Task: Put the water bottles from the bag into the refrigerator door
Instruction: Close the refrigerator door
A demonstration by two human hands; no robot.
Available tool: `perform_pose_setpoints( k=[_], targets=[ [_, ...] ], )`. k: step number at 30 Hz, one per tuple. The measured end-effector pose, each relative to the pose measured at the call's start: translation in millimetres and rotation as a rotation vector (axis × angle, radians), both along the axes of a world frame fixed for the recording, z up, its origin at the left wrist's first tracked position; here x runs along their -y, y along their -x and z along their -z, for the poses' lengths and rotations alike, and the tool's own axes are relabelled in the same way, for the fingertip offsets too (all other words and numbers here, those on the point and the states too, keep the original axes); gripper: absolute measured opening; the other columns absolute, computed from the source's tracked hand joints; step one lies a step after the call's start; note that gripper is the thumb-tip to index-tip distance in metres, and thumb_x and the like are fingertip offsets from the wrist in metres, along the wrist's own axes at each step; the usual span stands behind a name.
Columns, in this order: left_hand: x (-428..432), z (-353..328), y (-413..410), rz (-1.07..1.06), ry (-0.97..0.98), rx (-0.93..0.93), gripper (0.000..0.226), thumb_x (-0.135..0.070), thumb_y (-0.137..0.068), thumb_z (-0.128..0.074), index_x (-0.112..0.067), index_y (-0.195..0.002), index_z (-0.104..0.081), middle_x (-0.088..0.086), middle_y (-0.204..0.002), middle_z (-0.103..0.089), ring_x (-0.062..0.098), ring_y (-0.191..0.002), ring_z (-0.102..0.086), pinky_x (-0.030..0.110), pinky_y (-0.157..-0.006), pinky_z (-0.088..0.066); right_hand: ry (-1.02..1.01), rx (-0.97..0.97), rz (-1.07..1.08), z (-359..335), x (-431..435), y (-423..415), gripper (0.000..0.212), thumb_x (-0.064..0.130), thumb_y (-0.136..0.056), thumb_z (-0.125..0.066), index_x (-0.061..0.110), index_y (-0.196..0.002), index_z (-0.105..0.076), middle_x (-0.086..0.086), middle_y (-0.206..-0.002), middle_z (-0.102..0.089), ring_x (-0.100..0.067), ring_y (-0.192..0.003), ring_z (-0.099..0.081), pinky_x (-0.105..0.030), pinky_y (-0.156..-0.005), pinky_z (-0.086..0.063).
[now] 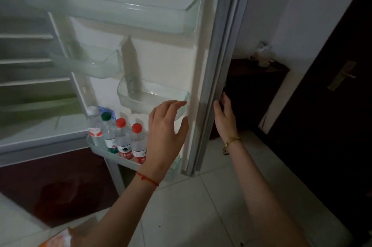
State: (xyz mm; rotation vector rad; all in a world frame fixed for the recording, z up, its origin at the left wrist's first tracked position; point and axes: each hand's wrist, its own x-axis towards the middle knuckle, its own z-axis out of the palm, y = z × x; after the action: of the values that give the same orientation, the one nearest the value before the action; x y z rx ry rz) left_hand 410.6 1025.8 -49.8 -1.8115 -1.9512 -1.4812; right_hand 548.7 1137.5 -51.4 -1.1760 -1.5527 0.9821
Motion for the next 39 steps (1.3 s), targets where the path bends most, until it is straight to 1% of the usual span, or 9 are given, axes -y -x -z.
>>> perform_pose_setpoints(
  k=[6, 12, 17, 21, 24, 28, 31, 36, 39],
  targets=[
    [15, -5, -12, -0.041, -0.036, 0.013, 0.035, -0.017, -0.088, -0.061, -0.018, -0.123, -0.061, -0.002, -0.123, -0.060, 0.015, -0.118, -0.053, 0.035, -0.103, -0.044, 0.030, -0.060, -0.040, -1, 1, -2, 0.046, 0.030, -0.102, -0.041, 0.017, -0.145, -0.034, 0.011, -0.116, -0.048, -0.004, -0.108, -0.046, -0.006, -0.076, -0.037],
    [36, 0, -34, 0.006, -0.026, -0.002, 0.035, -0.020, -0.090, -0.059, -0.018, -0.125, -0.059, -0.002, -0.123, -0.059, 0.014, -0.119, -0.053, 0.036, -0.101, -0.045, -0.026, -0.028, -0.042, 10, 20, -6, 0.045, 0.034, -0.100, -0.044, 0.015, -0.140, -0.040, 0.003, -0.131, -0.053, -0.012, -0.120, -0.049, -0.027, -0.103, -0.039],
    [57, 5, -49, 0.022, -0.045, 0.006, 0.038, -0.024, -0.092, -0.057, -0.018, -0.129, -0.056, -0.003, -0.125, -0.056, 0.011, -0.118, -0.052, 0.032, -0.101, -0.046, -0.202, -0.011, -0.068, 15, 54, -11, 0.016, 0.026, -0.100, -0.045, 0.016, -0.109, -0.055, 0.011, -0.084, -0.057, 0.003, -0.074, -0.055, -0.012, -0.068, -0.041],
    [76, 9, -50, -0.031, -0.076, 0.030, 0.039, -0.024, -0.092, -0.057, -0.016, -0.131, -0.055, -0.001, -0.125, -0.057, 0.012, -0.117, -0.054, 0.028, -0.100, -0.047, -0.286, 0.079, -0.062, 19, 84, -12, 0.011, 0.029, -0.100, -0.044, 0.027, -0.095, -0.053, 0.007, -0.097, -0.058, -0.011, -0.102, -0.053, -0.007, -0.082, -0.036],
    [93, 14, -48, -0.054, -0.086, 0.041, 0.041, -0.019, -0.091, -0.058, -0.015, -0.132, -0.054, 0.000, -0.126, -0.056, 0.012, -0.118, -0.054, 0.032, -0.098, -0.048, -0.368, 0.081, -0.088, 16, 107, -9, 0.014, 0.025, -0.101, -0.044, 0.027, -0.091, -0.053, 0.013, -0.093, -0.054, -0.011, -0.100, -0.052, -0.001, -0.082, -0.034],
    [118, 18, -44, -0.152, -0.148, 0.053, 0.045, -0.017, -0.088, -0.061, -0.015, -0.133, -0.055, -0.001, -0.121, -0.057, 0.013, -0.112, -0.055, 0.033, -0.094, -0.049, -0.421, 0.037, -0.198, 15, 128, 2, 0.023, 0.024, -0.101, -0.044, 0.017, -0.116, -0.060, 0.000, -0.117, -0.058, -0.006, -0.111, -0.053, -0.005, -0.092, -0.039],
    [135, 17, -38, -0.248, -0.217, 0.048, 0.044, -0.024, -0.090, -0.060, -0.014, -0.133, -0.055, 0.000, -0.115, -0.057, 0.016, -0.106, -0.055, 0.034, -0.090, -0.049, -0.486, -0.006, -0.322, 12, 145, 19, 0.035, 0.021, -0.100, -0.043, 0.021, -0.135, -0.049, 0.009, -0.130, -0.051, 0.000, -0.123, -0.047, -0.006, -0.100, -0.034],
    [160, 20, -20, -0.369, -0.299, 0.042, 0.048, -0.020, -0.085, -0.072, -0.009, -0.130, -0.059, 0.003, -0.112, -0.056, 0.013, -0.104, -0.053, 0.033, -0.089, -0.050, -0.568, -0.067, -0.504, 15, 166, 51, 0.049, 0.035, -0.102, -0.033, 0.010, -0.143, -0.042, 0.014, -0.146, -0.041, -0.011, -0.139, -0.036, -0.031, -0.116, -0.031],
    [176, 24, -3, -0.425, -0.333, 0.033, 0.053, -0.017, -0.080, -0.077, -0.008, -0.129, -0.060, 0.006, -0.112, -0.056, 0.008, -0.107, -0.048, 0.032, -0.088, -0.050, -0.613, -0.040, -0.572, 18, 179, 70, 0.049, 0.028, -0.100, -0.034, 0.010, -0.146, -0.037, 0.007, -0.153, -0.035, -0.010, -0.144, -0.027, -0.027, -0.119, -0.022]
  ],
)
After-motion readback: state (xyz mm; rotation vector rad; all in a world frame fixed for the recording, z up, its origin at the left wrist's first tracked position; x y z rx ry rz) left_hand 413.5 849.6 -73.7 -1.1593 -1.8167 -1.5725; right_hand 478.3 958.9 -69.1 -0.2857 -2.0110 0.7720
